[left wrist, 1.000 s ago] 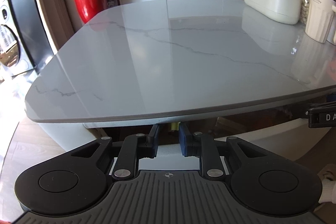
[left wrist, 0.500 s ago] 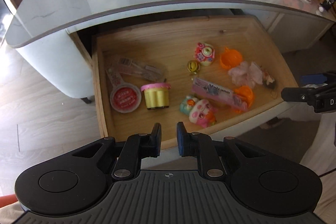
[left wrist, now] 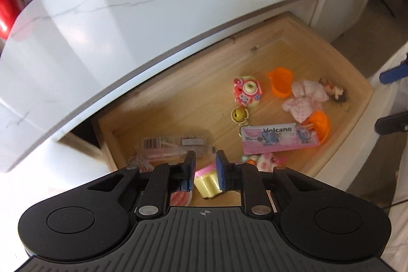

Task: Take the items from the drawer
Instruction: 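Reach into the drawer and grasp the pink-lidded yellow tub with the left tool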

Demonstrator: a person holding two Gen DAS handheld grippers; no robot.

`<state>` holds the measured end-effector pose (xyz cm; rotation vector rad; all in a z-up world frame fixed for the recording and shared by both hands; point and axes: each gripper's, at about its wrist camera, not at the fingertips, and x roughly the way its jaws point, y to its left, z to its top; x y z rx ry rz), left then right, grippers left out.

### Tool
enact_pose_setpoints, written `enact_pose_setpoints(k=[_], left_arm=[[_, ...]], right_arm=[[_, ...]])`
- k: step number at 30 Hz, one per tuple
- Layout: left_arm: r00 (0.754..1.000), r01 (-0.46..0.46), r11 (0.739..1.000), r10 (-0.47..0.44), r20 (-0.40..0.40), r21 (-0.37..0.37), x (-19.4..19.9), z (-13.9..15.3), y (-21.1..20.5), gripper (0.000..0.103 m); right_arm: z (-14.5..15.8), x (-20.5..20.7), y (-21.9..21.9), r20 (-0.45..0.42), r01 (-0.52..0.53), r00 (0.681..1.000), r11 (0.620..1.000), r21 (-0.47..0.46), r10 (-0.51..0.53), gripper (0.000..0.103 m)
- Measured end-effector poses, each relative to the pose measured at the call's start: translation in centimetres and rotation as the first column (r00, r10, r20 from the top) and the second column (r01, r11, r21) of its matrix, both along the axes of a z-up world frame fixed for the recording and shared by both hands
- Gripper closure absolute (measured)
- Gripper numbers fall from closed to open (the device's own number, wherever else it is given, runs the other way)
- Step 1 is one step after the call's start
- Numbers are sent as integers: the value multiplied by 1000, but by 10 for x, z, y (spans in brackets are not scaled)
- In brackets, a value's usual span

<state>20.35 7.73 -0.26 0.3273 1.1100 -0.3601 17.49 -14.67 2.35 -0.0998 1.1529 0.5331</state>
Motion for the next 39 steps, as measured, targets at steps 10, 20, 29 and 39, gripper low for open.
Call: enact_pose_setpoints(k=[10,20,29,39], left_arm=[[918,384,918,-391,-66,-104,8,-15,-42,83],[921,375,927,-368,-128,30,6,-23,-25,82],[945,297,954,-288,-155,39,18,-42,7,82],[926,305,951,-286,-246,44,33,-91,-13,69]], right_arm=[[-6,12,-5,-73,-57,995,997,43,60,0],[-23,35,-13,-215,-124,964,978,166,159,0],[-30,42,-9,-254,-124,951,970,210,177,0],[-30,41,-9,-248,-131,951,967,218,184,0]])
